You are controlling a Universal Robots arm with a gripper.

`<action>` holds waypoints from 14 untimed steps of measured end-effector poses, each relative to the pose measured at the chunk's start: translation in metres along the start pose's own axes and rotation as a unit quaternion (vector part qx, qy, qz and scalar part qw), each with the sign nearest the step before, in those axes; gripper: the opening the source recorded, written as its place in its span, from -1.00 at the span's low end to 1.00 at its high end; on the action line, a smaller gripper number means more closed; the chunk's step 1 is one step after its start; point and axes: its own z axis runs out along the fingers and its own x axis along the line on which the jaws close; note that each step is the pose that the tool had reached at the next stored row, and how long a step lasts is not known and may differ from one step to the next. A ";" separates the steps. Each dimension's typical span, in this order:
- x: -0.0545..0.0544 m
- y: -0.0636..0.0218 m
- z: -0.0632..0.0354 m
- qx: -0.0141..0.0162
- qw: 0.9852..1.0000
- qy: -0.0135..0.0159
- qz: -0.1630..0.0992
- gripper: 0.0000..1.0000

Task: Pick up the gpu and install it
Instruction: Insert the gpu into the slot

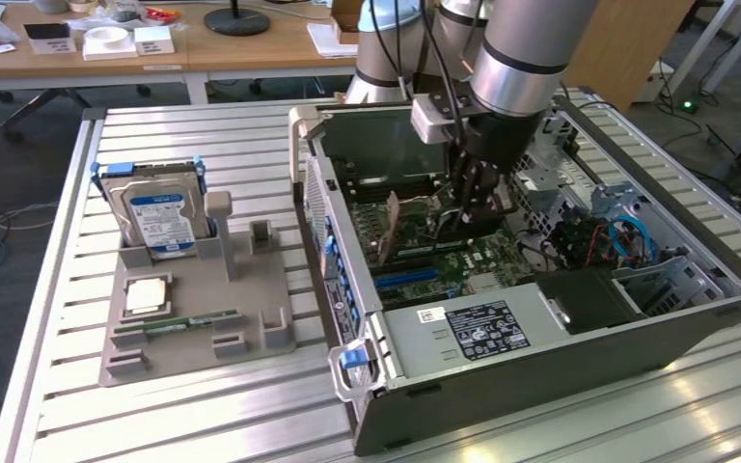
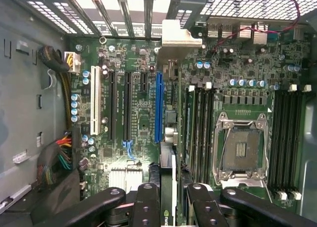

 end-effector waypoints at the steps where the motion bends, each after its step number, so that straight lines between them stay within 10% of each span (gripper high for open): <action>1: 0.000 0.0005 0.0003 0.000 1.000 0.000 0.000 -0.48; 14: 0.001 0.0072 0.0043 0.000 1.000 0.001 0.000 -0.48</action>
